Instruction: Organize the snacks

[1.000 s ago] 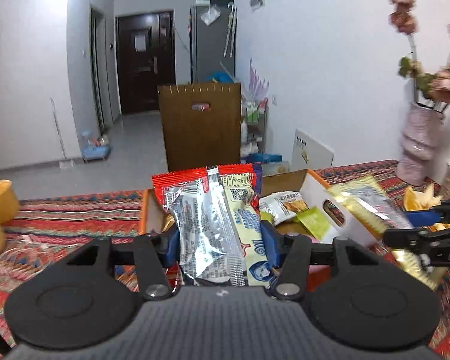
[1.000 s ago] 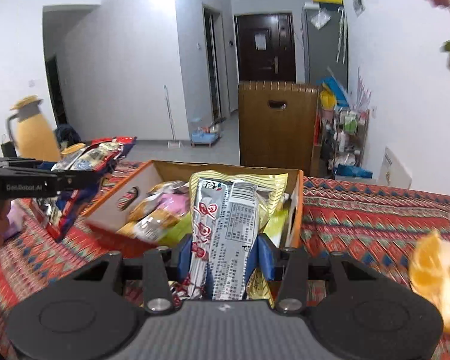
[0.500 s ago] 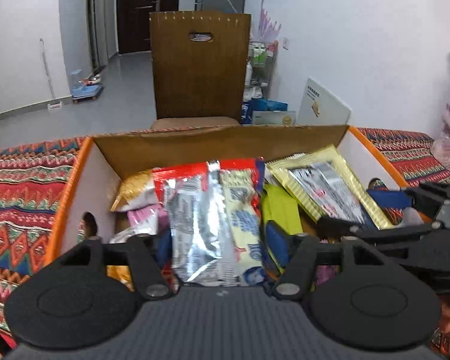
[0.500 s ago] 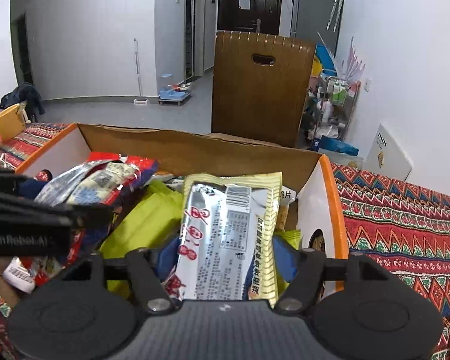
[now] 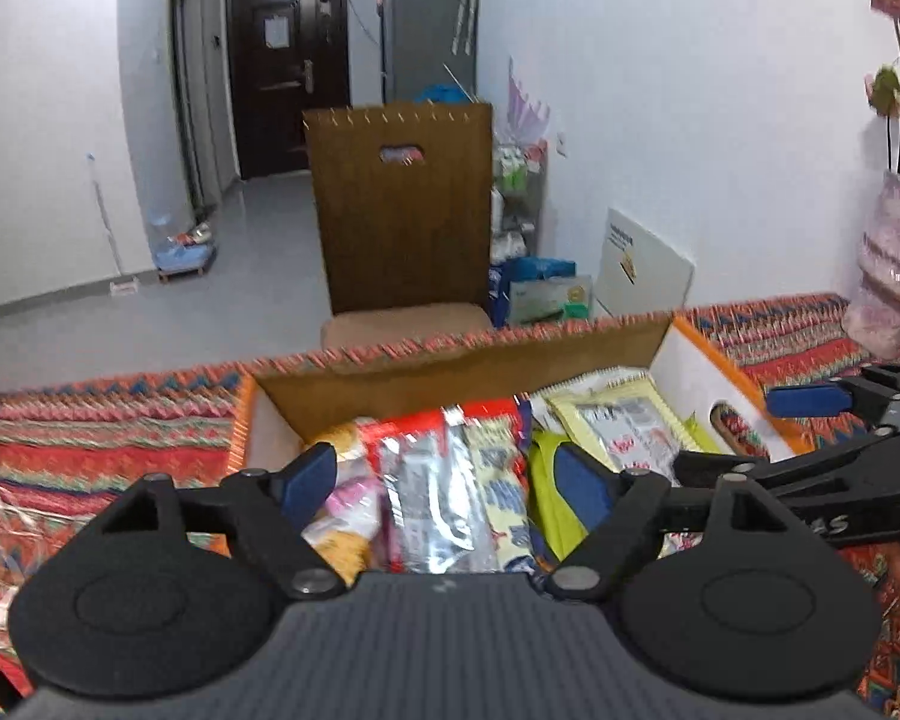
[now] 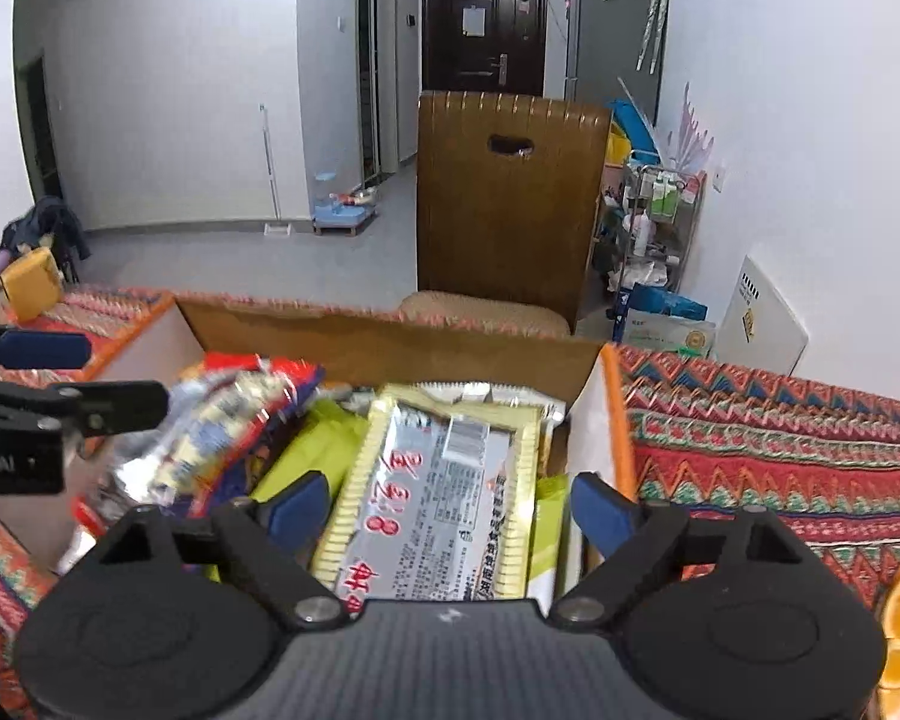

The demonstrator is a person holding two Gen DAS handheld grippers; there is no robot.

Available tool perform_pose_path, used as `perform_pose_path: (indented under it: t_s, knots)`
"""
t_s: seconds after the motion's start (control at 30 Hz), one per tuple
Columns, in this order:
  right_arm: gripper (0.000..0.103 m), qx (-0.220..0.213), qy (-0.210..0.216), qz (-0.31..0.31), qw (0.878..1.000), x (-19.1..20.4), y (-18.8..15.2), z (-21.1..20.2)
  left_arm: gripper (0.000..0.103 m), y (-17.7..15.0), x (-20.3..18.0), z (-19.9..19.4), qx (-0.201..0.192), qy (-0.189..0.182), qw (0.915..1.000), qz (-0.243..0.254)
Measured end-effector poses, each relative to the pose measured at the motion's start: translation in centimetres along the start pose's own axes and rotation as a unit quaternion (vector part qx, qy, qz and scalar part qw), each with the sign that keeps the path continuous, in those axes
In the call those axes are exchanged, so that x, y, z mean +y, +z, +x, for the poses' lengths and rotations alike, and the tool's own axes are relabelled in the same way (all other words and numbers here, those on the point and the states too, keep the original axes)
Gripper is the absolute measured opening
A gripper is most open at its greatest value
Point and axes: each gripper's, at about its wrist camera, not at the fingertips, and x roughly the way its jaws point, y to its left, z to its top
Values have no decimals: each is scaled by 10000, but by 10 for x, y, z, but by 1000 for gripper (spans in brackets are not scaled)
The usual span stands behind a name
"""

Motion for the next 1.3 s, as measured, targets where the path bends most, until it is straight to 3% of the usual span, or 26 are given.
perform_pose_path:
  t_s: [0.1,0.23,0.33,0.67,0.83,1.0,1.3]
  knots:
    - [89,-170,-11,88,9998,-4,13,-32,84,9,5,-32,-163,46,9998,-63]
    - [92,-449,54,121,9989,-5,21,-86,97,12,3,-85,-455,48,9989,-20]
    - [97,-649,112,133,9977,-2,19,-128,100,9,-2,-126,-611,29,9981,20]
    - [100,-1252,225,-86,9918,23,-25,-268,103,-38,-17,-269,-1282,63,9917,90]
    - [103,-1642,412,-65,9855,33,-74,-338,103,-91,-21,-336,-1522,93,9883,-50]
    - [103,-1841,703,-21,9804,44,-146,-396,103,-156,-27,-395,-1715,257,9848,10]
    - [103,-1926,727,-55,9786,65,-265,-457,103,-270,-48,-482,-2089,647,9757,-106]
